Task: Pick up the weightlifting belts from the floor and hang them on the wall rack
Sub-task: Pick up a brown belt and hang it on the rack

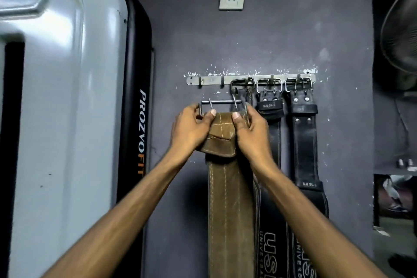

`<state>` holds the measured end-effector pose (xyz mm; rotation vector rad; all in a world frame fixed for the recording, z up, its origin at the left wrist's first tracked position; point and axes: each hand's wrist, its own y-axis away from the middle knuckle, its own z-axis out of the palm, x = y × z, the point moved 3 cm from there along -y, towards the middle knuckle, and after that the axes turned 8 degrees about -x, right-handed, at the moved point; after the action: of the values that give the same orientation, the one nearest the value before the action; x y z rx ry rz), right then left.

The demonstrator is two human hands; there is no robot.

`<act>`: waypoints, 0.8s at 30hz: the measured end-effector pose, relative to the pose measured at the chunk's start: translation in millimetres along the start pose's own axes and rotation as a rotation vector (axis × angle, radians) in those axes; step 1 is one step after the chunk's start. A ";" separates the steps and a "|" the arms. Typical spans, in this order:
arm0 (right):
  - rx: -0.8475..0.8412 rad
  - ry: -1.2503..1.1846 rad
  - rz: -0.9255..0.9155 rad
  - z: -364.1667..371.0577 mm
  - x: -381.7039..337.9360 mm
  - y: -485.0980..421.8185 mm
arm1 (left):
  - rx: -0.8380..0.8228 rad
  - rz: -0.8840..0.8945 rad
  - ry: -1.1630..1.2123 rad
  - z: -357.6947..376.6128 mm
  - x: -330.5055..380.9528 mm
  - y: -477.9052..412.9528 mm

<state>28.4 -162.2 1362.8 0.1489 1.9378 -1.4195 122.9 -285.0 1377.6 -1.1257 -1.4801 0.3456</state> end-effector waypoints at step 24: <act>0.083 0.836 -0.199 19.7 43.8 -193.9 | 0.166 0.317 -0.311 56.5 -57.5 -215.6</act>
<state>-87.9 -267.9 1486.0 0.6977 2.6054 -1.7380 -30.4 -414.7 1490.0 -1.2111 -1.5051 0.8813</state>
